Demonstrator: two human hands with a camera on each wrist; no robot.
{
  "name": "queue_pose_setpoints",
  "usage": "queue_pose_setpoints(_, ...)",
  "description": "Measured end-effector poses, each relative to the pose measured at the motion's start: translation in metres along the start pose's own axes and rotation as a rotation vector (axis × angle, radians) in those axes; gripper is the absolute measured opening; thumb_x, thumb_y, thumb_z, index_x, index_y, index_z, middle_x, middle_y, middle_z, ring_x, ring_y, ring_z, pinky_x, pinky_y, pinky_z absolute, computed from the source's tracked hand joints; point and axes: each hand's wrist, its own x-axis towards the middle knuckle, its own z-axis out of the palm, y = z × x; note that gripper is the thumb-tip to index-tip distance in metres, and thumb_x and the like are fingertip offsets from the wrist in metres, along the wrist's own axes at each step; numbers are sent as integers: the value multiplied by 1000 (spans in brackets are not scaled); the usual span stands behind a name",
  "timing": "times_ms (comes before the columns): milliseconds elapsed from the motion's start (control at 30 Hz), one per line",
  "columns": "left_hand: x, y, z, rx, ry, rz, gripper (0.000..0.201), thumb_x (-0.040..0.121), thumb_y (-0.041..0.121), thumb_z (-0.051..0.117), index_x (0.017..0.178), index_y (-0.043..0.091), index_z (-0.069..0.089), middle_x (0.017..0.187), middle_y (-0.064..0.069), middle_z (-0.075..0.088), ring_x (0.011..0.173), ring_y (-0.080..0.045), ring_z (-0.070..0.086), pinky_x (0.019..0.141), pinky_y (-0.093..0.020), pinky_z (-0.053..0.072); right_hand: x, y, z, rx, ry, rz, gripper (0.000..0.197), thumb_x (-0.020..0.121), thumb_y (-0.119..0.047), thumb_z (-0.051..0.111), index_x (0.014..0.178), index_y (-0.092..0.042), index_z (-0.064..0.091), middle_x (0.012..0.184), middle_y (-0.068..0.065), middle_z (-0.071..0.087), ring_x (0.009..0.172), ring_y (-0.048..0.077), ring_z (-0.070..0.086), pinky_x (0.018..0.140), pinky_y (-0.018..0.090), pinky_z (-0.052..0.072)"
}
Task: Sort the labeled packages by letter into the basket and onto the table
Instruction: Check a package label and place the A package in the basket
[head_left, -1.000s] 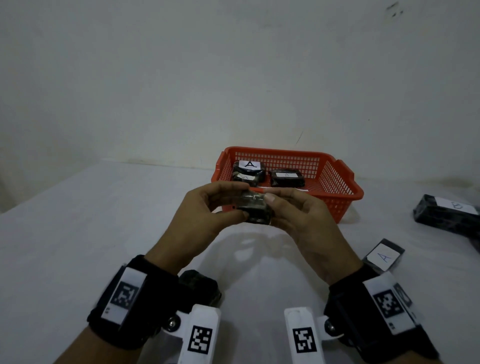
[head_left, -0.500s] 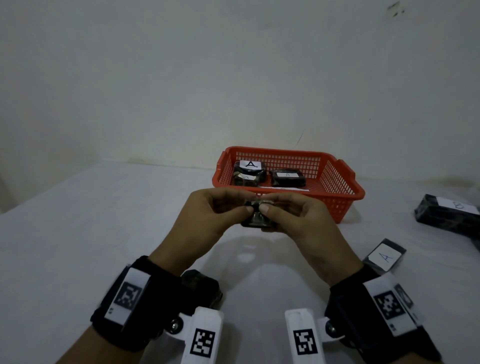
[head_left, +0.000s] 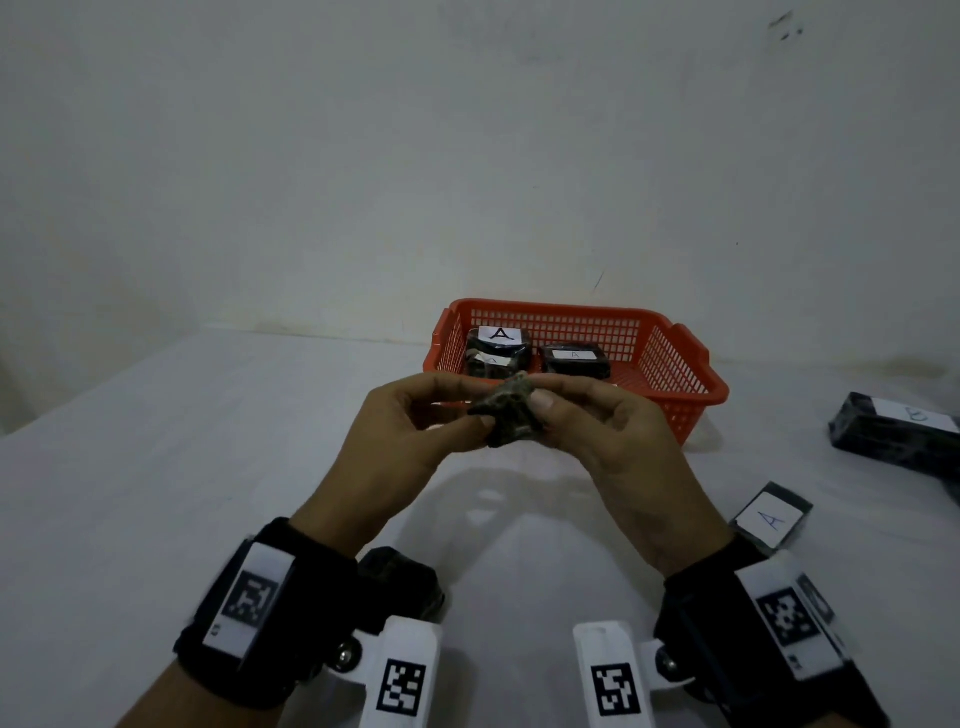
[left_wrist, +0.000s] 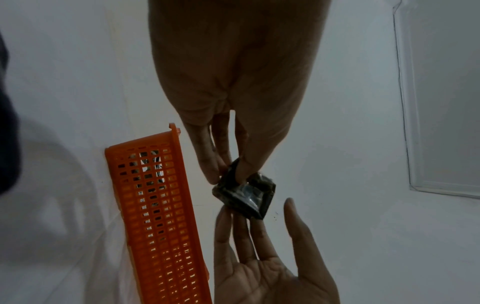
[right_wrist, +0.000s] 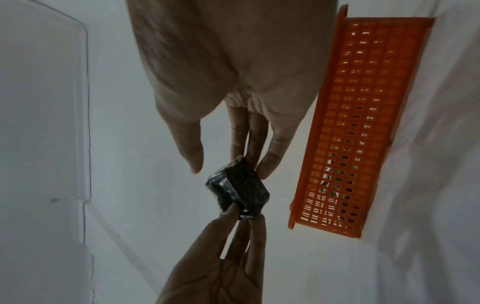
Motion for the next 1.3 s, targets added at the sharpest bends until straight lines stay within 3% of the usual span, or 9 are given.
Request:
queue_pose_setpoints(167,-1,1,3,-26,2,-2,26,84,7,76,107,19,74,106,4,78,104,-15,73,100,-43,56,1,4,5,87,-69,165,38,92,-26,68,122,-5,72,113,13,79,108,28,76,90,35,61)
queue_pose_setpoints(267,-1,1,3,-20,-68,-4,28,88,7,72,114,18,71,109,4,77,105,-12,73,100,-39,56,0,3,3,66,-56,125,33,91,-17,71,121,-5,73,113,11,79,108,26,76,94,37,61)
queue_pose_setpoints(400,-3,2,5,-52,-109,-1,38,83,26,75,119,16,69,111,0,77,105,-16,74,97,-38,58,0,3,-2,-109,10,35,27,87,-13,78,114,-11,77,110,4,80,106,19,76,97,39,60)
queue_pose_setpoints(600,-1,2,2,-52,-52,-10,38,86,12,75,123,17,68,110,1,78,102,-14,75,96,-36,58,0,1,0,-150,-30,54,28,88,-17,78,116,-18,77,114,1,79,110,17,74,101,40,57)
queue_pose_setpoints(767,-3,4,4,-17,-64,9,40,85,8,76,122,20,69,108,5,78,100,-6,75,92,-25,59,-2,-1,0,-130,-19,15,30,84,-9,80,113,-15,76,109,-2,81,102,11,76,86,23,61)
queue_pose_setpoints(900,-1,3,1,-55,-88,8,42,86,-1,72,119,24,69,110,8,78,103,-3,73,85,-20,60,-1,4,1,-64,-103,97,48,77,-30,80,121,-14,72,118,5,78,112,21,74,93,35,60)
queue_pose_setpoints(1000,-2,4,-1,-52,-140,35,48,84,-8,72,117,27,69,112,14,76,106,3,70,76,-12,56,-1,3,6,53,-112,184,41,88,-31,70,123,-9,71,116,12,77,106,29,76,86,36,62)
queue_pose_setpoints(1133,-3,5,0,-49,-204,45,51,81,-9,73,120,23,65,114,11,74,108,-2,69,80,-17,58,-1,2,4,-15,-15,141,26,95,-13,70,121,-8,72,110,8,80,100,26,78,82,38,65)
queue_pose_setpoints(1300,-2,3,3,-53,-159,36,36,88,13,74,119,31,69,111,13,75,105,-9,73,87,-27,61,-2,1,2,-73,0,74,31,87,-7,78,117,-9,72,108,8,80,99,22,78,81,33,65)
